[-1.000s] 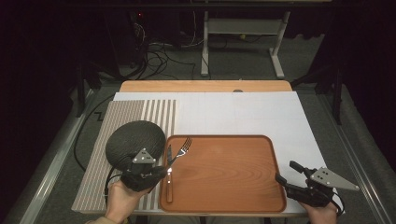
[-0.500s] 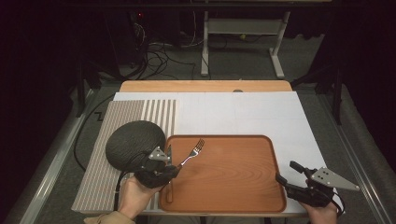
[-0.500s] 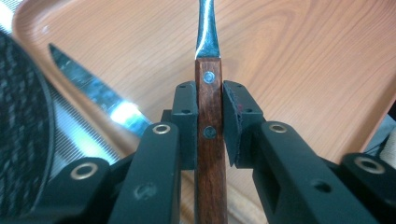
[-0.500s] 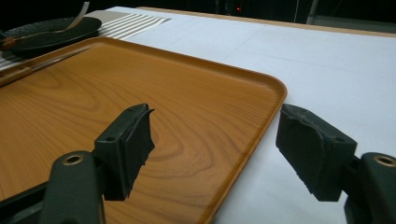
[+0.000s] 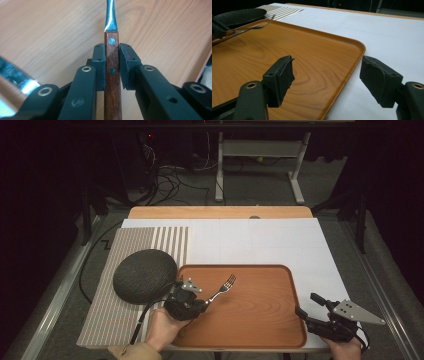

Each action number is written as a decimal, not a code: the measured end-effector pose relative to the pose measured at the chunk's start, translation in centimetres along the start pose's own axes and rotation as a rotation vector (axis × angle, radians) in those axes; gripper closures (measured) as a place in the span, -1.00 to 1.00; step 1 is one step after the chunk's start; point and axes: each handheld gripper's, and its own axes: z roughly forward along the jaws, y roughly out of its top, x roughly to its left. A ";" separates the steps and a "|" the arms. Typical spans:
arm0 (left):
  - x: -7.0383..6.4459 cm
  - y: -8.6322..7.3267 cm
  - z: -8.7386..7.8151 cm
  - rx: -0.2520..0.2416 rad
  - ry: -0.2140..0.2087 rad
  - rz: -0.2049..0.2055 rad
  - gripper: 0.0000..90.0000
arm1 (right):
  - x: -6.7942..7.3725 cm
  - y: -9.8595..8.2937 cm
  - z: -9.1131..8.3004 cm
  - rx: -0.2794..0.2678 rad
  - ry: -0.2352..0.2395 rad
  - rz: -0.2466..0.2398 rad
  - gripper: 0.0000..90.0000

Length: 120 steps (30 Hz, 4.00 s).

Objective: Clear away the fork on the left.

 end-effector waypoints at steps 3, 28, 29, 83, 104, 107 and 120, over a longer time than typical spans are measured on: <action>-0.3 0.6 0.6 0.009 -0.009 0.005 0.61 | 0.0 0.0 0.0 0.003 0.000 -0.002 -0.39; -2.4 2.0 5.5 0.095 -0.024 0.039 0.59 | 0.0 0.0 -0.1 0.004 0.001 -0.008 -0.39; -2.4 2.0 5.6 0.097 -0.021 0.040 0.59 | 0.0 0.0 -0.1 0.004 0.001 -0.009 -0.39; -2.6 3.8 7.5 0.106 -0.011 0.159 0.67 | 0.1 -0.1 -0.1 0.013 0.002 -0.011 -0.39; -0.7 3.4 6.7 0.098 0.054 0.112 0.68 | 0.1 -0.1 -0.1 0.016 0.002 -0.013 -0.39; -0.3 3.2 6.5 0.099 0.072 0.104 0.68 | 0.1 -0.1 -0.1 0.016 0.002 -0.013 -0.39; 0.7 2.1 5.6 0.085 0.098 0.059 0.68 | 0.2 -0.1 -0.1 0.018 0.001 -0.013 -0.39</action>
